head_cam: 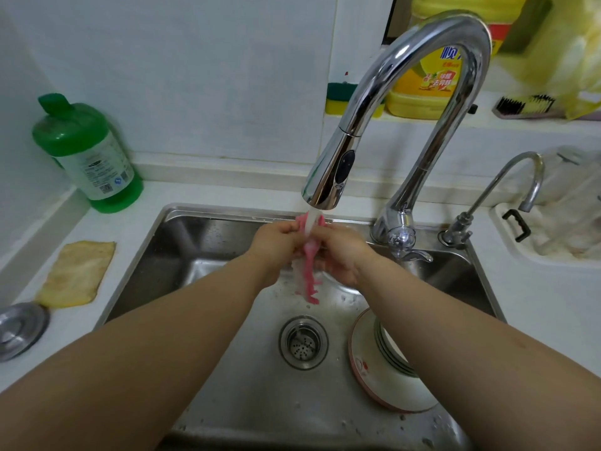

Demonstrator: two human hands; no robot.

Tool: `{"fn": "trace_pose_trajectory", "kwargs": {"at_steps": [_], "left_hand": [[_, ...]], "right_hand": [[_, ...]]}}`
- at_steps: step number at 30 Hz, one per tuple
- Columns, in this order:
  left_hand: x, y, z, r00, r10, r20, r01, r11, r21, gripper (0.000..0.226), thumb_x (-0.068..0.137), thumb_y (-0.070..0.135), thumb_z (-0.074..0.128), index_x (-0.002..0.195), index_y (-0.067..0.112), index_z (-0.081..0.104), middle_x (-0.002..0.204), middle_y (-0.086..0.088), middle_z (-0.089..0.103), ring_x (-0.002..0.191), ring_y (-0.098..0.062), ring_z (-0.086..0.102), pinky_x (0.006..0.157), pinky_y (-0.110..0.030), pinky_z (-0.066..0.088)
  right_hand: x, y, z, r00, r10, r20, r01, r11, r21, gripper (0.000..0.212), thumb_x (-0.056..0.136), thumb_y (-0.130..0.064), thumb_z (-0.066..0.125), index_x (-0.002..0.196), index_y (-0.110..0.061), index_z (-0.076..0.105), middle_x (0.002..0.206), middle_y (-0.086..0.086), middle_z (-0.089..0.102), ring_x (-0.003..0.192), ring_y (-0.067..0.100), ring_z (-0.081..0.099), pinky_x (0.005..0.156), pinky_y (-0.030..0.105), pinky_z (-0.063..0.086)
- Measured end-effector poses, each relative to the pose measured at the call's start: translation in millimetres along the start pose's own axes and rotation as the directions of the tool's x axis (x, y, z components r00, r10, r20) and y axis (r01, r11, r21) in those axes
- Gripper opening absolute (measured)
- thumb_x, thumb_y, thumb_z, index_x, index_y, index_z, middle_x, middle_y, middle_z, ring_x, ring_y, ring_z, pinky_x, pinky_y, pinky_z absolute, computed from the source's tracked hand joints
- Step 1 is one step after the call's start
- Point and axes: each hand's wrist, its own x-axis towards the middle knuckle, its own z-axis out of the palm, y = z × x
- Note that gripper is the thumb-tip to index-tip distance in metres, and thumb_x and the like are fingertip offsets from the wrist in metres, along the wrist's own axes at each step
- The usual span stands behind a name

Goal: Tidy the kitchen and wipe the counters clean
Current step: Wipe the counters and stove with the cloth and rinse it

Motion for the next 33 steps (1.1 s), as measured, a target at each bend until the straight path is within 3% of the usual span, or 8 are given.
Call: {"fn": "trace_pose_trajectory", "kwargs": {"at_steps": [9, 14, 19, 22, 24, 27, 30, 33], "left_hand": [[7, 12, -30, 0.958, -0.125, -0.258, 0.109, 0.991, -0.076, 0.02, 0.093, 0.002, 0.039, 0.085, 0.013, 0.053, 0.089, -0.01, 0.056, 0.078, -0.025, 0.057, 0.078, -0.038, 0.052], [-5, 17, -55, 0.968, -0.203, -0.148, 0.169, 0.962, -0.215, 0.021, 0.085, -0.005, 0.039, 0.084, 0.009, 0.055, 0.079, -0.01, 0.049, 0.068, -0.023, 0.049, 0.055, -0.027, 0.042], [-8, 11, -52, 0.982, -0.181, -0.046, 0.166, 0.739, 0.653, 0.036, 0.083, -0.004, 0.057, 0.116, 0.01, 0.063, 0.108, -0.009, 0.06, 0.092, -0.022, 0.06, 0.075, -0.029, 0.052], [-5, 8, -52, 0.99, -0.082, -0.111, 0.137, 0.671, 0.728, 0.01, 0.09, 0.012, 0.06, 0.092, 0.006, 0.067, 0.083, -0.006, 0.058, 0.073, -0.016, 0.054, 0.068, -0.027, 0.045], [-4, 4, -58, 0.989, -0.073, -0.131, 0.142, 0.725, 0.674, 0.024, 0.095, 0.023, 0.054, 0.076, 0.009, 0.058, 0.079, -0.009, 0.054, 0.071, -0.018, 0.048, 0.067, -0.026, 0.039], [-7, 1, -60, 0.981, -0.134, -0.137, 0.189, 0.791, 0.582, 0.027, 0.097, 0.021, 0.049, 0.072, 0.013, 0.053, 0.085, -0.011, 0.059, 0.082, -0.024, 0.05, 0.077, -0.028, 0.04], [-9, -3, -49, 0.983, -0.143, -0.118, 0.185, 0.759, 0.625, 0.01, 0.093, 0.009, 0.054, 0.086, 0.006, 0.061, 0.076, -0.009, 0.065, 0.072, -0.018, 0.049, 0.066, -0.024, 0.041], [-9, -4, -34, 0.99, -0.129, 0.057, 0.061, 0.754, 0.654, 0.071, 0.078, 0.001, 0.069, 0.141, 0.017, 0.04, 0.133, -0.01, 0.051, 0.111, -0.025, 0.053, 0.09, -0.033, 0.048]], "right_hand": [[16, 7, -17, 0.928, -0.036, -0.372, 0.004, 0.996, -0.089, 0.053, 0.084, 0.0, 0.04, 0.124, -0.032, 0.051, 0.112, 0.012, 0.06, 0.091, 0.031, 0.063, 0.082, 0.049, 0.056], [3, 5, -32, 0.971, -0.039, -0.238, -0.033, 0.956, -0.292, 0.045, 0.082, 0.01, 0.044, 0.117, -0.012, 0.062, 0.082, 0.013, 0.059, 0.06, 0.023, 0.052, 0.053, 0.033, 0.044], [5, 9, -31, 0.976, -0.213, -0.042, -0.028, 0.07, -0.997, 0.036, 0.082, -0.003, 0.051, 0.118, -0.005, 0.059, 0.121, 0.017, 0.057, 0.109, 0.032, 0.056, 0.09, 0.032, 0.046], [1, 4, -34, 0.987, -0.154, -0.046, -0.064, -0.115, -0.991, 0.024, 0.089, -0.011, 0.05, 0.106, -0.003, 0.065, 0.114, 0.017, 0.062, 0.107, 0.031, 0.056, 0.08, 0.027, 0.042], [0, 1, -41, 0.982, -0.154, -0.105, -0.088, 0.111, -0.99, 0.022, 0.091, -0.024, 0.054, 0.092, -0.006, 0.066, 0.099, 0.016, 0.064, 0.092, 0.028, 0.06, 0.07, 0.026, 0.042], [-5, 0, -41, 0.987, 0.009, -0.163, -0.086, 0.876, -0.474, 0.025, 0.088, -0.024, 0.065, 0.098, -0.001, 0.063, 0.089, 0.016, 0.062, 0.078, 0.026, 0.059, 0.077, 0.038, 0.053], [-6, -2, -28, 0.998, 0.052, -0.023, -0.055, 0.988, -0.147, 0.028, 0.088, -0.008, 0.061, 0.116, -0.005, 0.058, 0.1, 0.018, 0.066, 0.088, 0.03, 0.063, 0.087, 0.047, 0.051], [-9, -10, -6, 1.0, -0.012, 0.023, 0.018, 0.963, -0.271, 0.038, 0.084, 0.011, 0.048, 0.111, -0.014, 0.055, 0.102, 0.014, 0.06, 0.099, 0.032, 0.058, 0.095, 0.05, 0.046]]}}
